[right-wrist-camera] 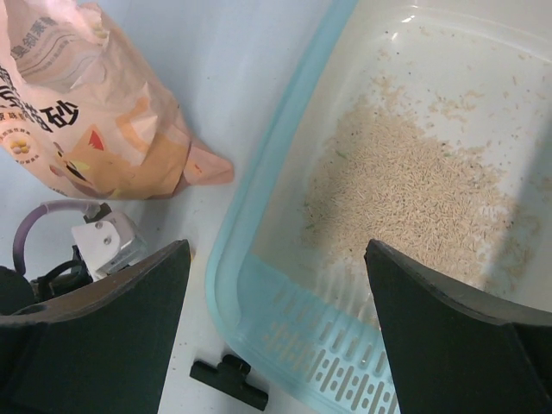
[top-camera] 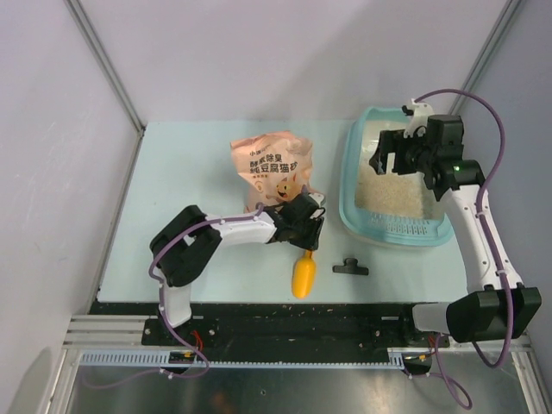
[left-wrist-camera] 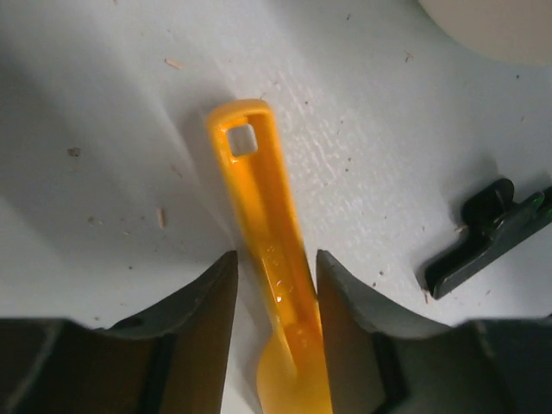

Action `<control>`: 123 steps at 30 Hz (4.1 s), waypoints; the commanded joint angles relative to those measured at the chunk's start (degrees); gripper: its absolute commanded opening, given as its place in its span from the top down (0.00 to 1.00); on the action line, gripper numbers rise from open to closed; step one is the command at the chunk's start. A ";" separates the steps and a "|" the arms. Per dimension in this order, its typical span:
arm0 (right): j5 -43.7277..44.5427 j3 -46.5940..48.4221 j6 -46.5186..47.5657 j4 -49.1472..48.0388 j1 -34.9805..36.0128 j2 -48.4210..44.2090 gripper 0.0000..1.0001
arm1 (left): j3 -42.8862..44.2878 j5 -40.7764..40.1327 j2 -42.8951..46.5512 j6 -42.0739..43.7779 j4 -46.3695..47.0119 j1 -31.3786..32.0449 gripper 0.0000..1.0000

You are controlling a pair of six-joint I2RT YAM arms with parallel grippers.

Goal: Fill the litter box with clean litter

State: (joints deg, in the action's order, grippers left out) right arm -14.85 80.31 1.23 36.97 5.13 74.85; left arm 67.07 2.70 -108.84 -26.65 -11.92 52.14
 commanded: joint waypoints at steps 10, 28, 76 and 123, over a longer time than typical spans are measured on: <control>-7.73 -1.21 -1.50 -1.81 -2.75 -3.05 0.13 | 0.17 0.11 3.16 9.75 -4.95 0.07 1.00; -18.91 -0.59 59.83 5.67 21.84 -3.48 0.28 | 6.76 50.91 18.48 47.48 -20.51 -21.47 1.00; -20.51 7.73 41.95 24.72 27.86 5.82 1.00 | 8.43 28.87 41.51 73.57 -17.00 -21.84 0.37; -45.53 8.11 -19.51 -21.33 3.22 7.42 0.14 | 9.31 24.90 31.15 42.83 -1.44 -17.68 1.00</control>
State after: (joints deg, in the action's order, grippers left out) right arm -55.59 89.95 -14.41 19.03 8.91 84.05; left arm 72.66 24.01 -76.58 22.41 -18.13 35.27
